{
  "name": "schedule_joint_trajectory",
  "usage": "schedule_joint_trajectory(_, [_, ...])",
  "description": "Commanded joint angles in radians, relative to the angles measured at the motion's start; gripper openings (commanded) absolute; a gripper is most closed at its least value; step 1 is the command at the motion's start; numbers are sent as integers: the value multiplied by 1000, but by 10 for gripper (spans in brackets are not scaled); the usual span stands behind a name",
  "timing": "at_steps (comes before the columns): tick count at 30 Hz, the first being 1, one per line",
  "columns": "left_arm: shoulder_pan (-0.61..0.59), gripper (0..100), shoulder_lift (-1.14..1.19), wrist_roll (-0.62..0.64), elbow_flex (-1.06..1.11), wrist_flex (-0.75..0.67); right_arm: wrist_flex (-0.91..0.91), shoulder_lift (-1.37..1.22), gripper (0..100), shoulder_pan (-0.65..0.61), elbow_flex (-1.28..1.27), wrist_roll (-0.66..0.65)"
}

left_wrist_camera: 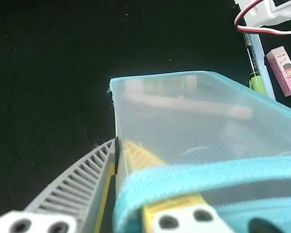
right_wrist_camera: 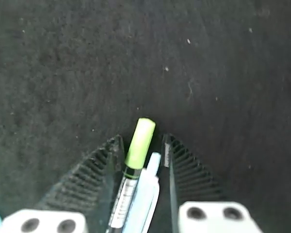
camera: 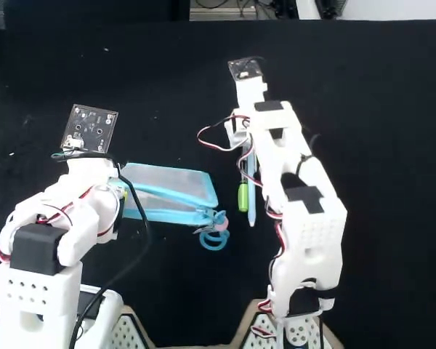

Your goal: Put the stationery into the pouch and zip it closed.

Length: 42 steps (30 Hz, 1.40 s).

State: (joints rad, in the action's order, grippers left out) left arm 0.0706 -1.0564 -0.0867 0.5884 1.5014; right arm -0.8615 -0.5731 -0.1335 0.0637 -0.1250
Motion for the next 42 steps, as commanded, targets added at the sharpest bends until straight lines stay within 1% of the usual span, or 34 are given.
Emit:
schedule_joint_trajectory(1, [2,34,6,-6,10,-8,21,-12,135,11,62,-32])
schedule_joint_trajectory(4, [4,34,6,-6,10,-8,18,-38,128,11,62,-29])
schedule_joint_trajectory(5, [4,34,6,-6,10,-8,14,-36,107,12,62,-29])
schedule_joint_trajectory(7, [4,34,6,-6,10,-8,-8,-15,15,15,64,-28])
schedule_joint_trajectory(14, [2,34,6,-6,10,-8,-153,134,10,15,56,-28])
schedule_joint_trajectory(23, [-2,33,6,-6,19,-28,-417,346,10,20,64,-32])
schedule_joint_trajectory(26, [-1,34,6,-6,27,-28,-480,389,10,69,62,-34])
schedule_joint_trajectory(30, [-1,34,6,-6,25,-28,-502,381,11,163,54,-35])
schedule_joint_trajectory(32, [-1,34,6,-6,25,-28,-496,348,11,229,48,-52])
schedule_joint_trajectory(36, [-2,34,6,-6,25,-28,-459,246,11,354,65,-137])
schedule_joint_trajectory(42, [-2,34,6,-6,25,-28,-491,65,13,448,140,-204])
